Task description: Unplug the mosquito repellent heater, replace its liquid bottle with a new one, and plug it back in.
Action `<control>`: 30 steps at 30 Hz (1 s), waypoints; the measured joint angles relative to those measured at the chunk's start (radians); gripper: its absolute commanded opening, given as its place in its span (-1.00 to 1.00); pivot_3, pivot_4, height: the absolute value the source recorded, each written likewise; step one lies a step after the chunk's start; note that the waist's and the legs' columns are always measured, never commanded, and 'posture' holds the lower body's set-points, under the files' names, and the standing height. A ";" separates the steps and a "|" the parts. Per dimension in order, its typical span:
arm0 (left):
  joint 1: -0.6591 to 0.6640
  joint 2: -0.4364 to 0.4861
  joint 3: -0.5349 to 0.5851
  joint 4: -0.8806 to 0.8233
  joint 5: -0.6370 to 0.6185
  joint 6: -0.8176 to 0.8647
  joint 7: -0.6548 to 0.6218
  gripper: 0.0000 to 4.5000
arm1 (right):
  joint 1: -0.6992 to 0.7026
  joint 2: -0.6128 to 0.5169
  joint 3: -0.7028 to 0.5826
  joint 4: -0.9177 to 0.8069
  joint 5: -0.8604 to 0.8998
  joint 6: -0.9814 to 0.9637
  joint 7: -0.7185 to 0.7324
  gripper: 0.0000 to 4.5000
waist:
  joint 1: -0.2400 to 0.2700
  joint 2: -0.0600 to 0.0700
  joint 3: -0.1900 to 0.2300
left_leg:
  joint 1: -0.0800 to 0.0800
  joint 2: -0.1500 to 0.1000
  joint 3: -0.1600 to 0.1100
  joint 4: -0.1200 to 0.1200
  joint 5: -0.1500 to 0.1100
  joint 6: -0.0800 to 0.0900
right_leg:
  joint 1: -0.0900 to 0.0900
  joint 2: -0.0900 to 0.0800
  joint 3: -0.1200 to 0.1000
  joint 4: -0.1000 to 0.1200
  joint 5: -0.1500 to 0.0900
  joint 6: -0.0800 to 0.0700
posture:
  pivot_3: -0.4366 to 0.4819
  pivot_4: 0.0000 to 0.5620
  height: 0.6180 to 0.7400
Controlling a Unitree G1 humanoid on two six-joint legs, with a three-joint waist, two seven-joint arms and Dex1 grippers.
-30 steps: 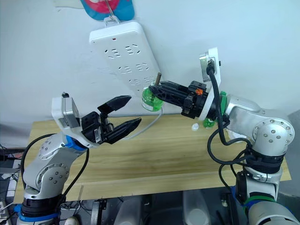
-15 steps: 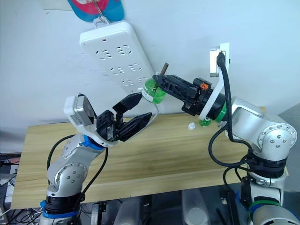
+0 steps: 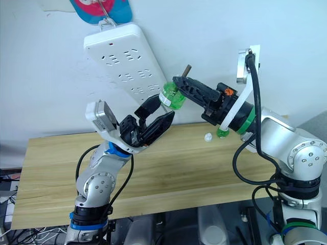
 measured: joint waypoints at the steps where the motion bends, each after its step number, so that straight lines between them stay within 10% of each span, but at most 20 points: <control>1: -0.003 -0.005 -0.001 0.007 0.000 -0.001 -0.008 0.99 | 0.002 -0.005 0.000 -0.001 0.005 -0.010 -0.005 -0.62 | 0.000 0.000 0.000 | 0.000 0.000 0.000 0.000 0.000 0.000 | 0.000 0.001 0.000 0.000 0.000 0.000 | -0.83 0.31 1.00; 30: 0.006 -0.070 -0.059 0.022 0.008 -0.019 -0.029 0.99 | 0.087 -0.051 0.059 -0.058 0.077 -0.121 -0.085 -0.62 | -0.004 0.000 0.000 | 0.000 0.000 0.000 0.000 -0.001 0.001 | 0.001 0.004 0.001 -0.002 0.000 0.000 | -0.84 0.47 1.00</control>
